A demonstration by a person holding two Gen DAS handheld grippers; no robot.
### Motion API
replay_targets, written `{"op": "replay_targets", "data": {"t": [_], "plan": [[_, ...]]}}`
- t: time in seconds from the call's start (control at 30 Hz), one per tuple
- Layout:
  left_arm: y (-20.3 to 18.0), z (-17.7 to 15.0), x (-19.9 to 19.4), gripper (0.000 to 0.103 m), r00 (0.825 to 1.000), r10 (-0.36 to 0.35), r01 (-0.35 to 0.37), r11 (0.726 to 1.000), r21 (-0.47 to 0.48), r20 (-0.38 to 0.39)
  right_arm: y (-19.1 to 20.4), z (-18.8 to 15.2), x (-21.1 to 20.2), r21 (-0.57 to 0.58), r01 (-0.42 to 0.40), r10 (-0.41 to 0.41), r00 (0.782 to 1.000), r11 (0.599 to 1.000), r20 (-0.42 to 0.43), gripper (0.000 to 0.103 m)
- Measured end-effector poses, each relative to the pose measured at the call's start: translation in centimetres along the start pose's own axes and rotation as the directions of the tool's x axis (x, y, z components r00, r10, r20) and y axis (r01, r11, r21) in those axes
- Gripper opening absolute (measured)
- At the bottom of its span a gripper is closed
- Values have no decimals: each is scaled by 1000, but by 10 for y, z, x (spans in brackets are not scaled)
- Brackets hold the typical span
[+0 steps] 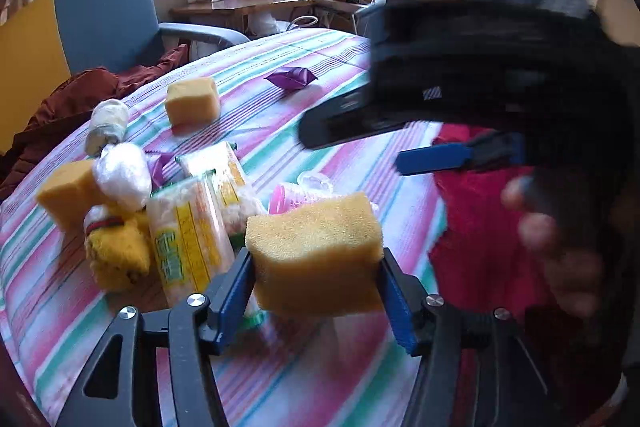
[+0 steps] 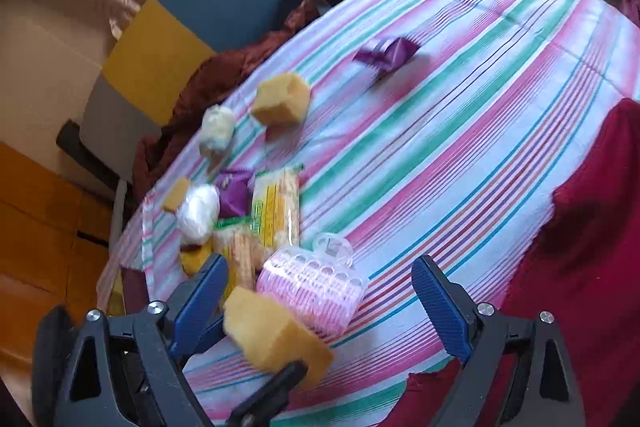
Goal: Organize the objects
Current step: 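Grasp the yellow sponge with left tool while right tool grasps pink hair roller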
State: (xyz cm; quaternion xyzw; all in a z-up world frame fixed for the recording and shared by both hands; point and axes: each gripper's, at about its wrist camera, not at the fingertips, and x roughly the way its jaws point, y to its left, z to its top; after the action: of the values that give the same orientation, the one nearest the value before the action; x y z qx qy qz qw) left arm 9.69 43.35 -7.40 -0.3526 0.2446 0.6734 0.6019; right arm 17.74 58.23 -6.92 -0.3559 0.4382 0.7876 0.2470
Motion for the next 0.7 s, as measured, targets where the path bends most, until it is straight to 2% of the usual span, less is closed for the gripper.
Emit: {"op": "replay_targets", "data": {"t": [0.13, 0.27, 0.57, 0.6, 0.63, 0.7], "plan": [[-3, -19, -9, 61, 998, 54, -54, 998, -16, 26, 8, -11, 25, -35, -22, 17, 990, 999, -138, 91], [-12, -35, -15, 61, 988, 135, -138, 990, 41, 71, 10, -20, 42, -16, -51, 46, 970, 999, -238, 91], [-25, -46, -17, 60, 977, 184, -196, 975, 105, 107, 28, -29, 54, -73, -65, 42, 960, 995, -276, 87], [-26, -47, -17, 60, 976, 186, -197, 974, 107, 110, 29, -29, 54, -82, -61, 36, 961, 995, -275, 83], [-25, -47, -17, 59, 977, 184, -196, 975, 105, 111, 30, -29, 54, -90, -56, 30, 963, 994, -269, 75], [-24, -47, -18, 58, 978, 178, -188, 977, 96, 109, 31, -28, 53, -106, -51, 22, 966, 993, -259, 74]]}}
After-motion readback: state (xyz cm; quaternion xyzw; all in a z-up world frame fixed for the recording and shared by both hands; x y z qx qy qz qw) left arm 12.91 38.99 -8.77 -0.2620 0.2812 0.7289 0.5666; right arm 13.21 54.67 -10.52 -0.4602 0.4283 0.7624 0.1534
